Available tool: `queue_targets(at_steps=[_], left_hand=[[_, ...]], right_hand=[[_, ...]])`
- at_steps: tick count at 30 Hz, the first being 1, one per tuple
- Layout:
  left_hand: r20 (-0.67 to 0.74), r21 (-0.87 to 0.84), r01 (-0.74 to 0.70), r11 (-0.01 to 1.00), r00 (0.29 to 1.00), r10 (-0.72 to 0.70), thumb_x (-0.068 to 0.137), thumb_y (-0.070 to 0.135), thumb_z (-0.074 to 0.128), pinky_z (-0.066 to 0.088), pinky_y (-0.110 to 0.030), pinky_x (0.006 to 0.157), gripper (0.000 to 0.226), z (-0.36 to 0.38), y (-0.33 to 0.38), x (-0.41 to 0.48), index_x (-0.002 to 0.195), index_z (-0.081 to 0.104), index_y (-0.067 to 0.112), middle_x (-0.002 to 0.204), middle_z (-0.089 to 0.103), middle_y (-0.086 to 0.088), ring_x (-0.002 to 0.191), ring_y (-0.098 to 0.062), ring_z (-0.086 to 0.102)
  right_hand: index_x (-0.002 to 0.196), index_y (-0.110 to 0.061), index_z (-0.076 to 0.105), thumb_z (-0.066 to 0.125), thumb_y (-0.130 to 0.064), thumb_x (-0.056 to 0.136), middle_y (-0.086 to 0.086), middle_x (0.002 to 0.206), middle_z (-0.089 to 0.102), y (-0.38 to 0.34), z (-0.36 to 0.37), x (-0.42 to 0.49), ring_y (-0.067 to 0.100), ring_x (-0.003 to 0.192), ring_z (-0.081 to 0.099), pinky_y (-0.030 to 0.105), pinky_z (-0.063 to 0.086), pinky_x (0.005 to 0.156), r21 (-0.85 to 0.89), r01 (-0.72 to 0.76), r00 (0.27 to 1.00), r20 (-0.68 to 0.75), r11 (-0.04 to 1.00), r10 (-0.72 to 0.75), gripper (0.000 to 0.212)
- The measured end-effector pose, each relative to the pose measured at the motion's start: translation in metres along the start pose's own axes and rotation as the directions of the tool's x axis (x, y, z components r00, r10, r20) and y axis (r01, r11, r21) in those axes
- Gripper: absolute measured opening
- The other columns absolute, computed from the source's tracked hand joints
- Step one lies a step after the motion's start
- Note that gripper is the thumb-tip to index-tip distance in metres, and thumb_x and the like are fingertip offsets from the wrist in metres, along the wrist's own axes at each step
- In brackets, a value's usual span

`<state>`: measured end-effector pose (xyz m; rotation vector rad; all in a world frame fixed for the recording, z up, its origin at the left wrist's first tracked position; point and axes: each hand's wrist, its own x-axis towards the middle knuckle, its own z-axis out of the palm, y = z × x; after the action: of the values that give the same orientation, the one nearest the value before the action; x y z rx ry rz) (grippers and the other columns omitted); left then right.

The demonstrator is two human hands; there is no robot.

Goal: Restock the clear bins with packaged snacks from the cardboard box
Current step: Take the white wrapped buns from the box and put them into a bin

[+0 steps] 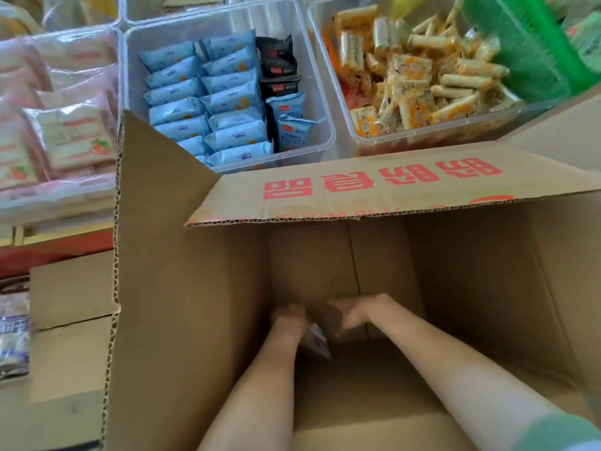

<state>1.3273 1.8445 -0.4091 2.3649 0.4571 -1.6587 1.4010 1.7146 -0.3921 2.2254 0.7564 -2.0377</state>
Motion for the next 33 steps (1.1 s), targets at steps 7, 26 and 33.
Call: queue_targets(at_steps=[7,26,33], left_hand=[[-0.056,-0.306,-0.012,0.952,0.998,-0.005,0.096,0.032,0.050,0.047,-0.031,0.083,0.036,-0.026,0.014,-0.013,0.121,0.058,0.009,0.119,0.061,-0.009,0.109,-0.024,0.059],[-0.451,-0.697,-0.662,0.275,0.703,0.550,0.077,0.058,0.063,0.052,-0.025,0.074,0.053,-0.049,0.012,-0.299,0.104,0.064,0.013,0.088,0.065,-0.009,0.072,-0.015,0.060],[-0.839,-0.398,-0.911,0.106,0.409,0.359,0.085,0.052,0.060,0.053,-0.031,0.088,0.042,-0.018,-0.054,-0.359,0.111,0.064,0.018,0.106,0.069,-0.007,0.097,-0.018,0.066]], right_hand=[[0.148,-0.022,0.028,0.070,-0.026,0.083,0.003,0.148,0.039,0.017,-0.002,-0.023,0.021,0.133,0.038,0.035,0.031,0.110,0.300,0.091,0.993,-0.104,0.950,-0.063,0.077],[0.080,-0.025,0.065,0.056,-0.027,0.094,-0.010,0.079,0.064,-0.039,0.074,-0.276,0.007,0.077,0.057,0.026,0.043,0.075,0.179,0.801,-0.037,-0.937,0.571,0.346,0.017],[0.092,-0.019,0.066,0.050,-0.048,0.092,0.003,0.087,0.068,-0.134,0.104,-0.336,0.018,0.085,0.064,0.037,0.051,0.077,0.059,0.852,-0.124,-0.943,0.519,0.310,0.032]])
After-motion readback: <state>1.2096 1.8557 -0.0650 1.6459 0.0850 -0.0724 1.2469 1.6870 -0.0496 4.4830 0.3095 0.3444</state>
